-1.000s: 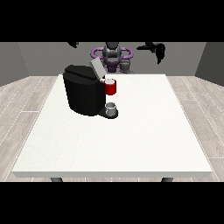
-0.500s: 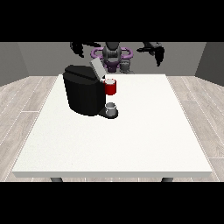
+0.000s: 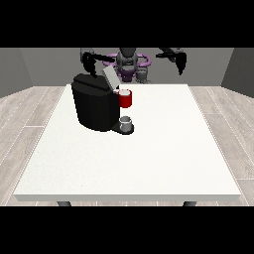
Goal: Insert the coffee pod into the coffee machine and close the lid
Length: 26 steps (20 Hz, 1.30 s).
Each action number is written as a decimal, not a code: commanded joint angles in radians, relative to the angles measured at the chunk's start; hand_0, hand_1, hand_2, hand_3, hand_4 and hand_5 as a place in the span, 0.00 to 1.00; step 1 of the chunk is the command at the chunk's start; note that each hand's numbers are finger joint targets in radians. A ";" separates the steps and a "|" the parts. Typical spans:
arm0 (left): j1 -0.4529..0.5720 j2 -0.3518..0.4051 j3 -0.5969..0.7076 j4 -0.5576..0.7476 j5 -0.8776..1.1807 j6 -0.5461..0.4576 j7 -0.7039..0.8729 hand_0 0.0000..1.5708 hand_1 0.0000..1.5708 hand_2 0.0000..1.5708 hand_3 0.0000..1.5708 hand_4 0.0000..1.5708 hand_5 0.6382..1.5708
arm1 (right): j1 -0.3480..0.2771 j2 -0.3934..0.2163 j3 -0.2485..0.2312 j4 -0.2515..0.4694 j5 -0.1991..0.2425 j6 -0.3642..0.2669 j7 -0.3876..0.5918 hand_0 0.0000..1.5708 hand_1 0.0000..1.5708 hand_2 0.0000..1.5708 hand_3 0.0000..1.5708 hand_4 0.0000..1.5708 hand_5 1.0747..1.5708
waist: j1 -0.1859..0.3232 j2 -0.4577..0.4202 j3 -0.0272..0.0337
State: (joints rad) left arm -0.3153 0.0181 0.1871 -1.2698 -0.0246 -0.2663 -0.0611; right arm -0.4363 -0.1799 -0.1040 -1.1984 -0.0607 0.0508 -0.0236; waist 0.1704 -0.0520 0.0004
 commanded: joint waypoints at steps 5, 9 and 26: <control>0.090 0.067 0.025 -0.047 0.029 0.000 -0.062 0.00 0.00 0.00 0.00 0.00 1.00 | -0.077 0.017 0.045 0.030 0.045 0.018 -0.012 0.00 0.00 0.00 0.00 0.00 1.00 | -0.056 0.062 -0.0005; 0.081 0.060 -0.006 -0.096 0.029 0.017 -0.033 0.00 0.00 0.00 0.00 0.00 1.00 | -0.104 0.033 0.047 0.098 0.081 -0.001 -0.081 0.00 0.00 0.00 0.00 0.00 1.00 | -0.043 0.098 -0.0004; 0.086 0.049 -0.036 -0.127 0.038 0.087 0.028 0.00 0.00 0.00 0.00 0.00 1.00 | -0.257 0.004 0.019 0.156 0.059 0.058 0.034 0.00 0.00 0.00 0.00 0.00 1.00 | -0.056 0.066 -0.0005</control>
State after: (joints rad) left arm -0.2650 0.0917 0.1755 -1.3871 0.0279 -0.2040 -0.0454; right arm -0.6606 -0.1489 -0.0777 -1.0576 0.0169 0.0618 -0.0751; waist 0.1193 0.0529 -0.0024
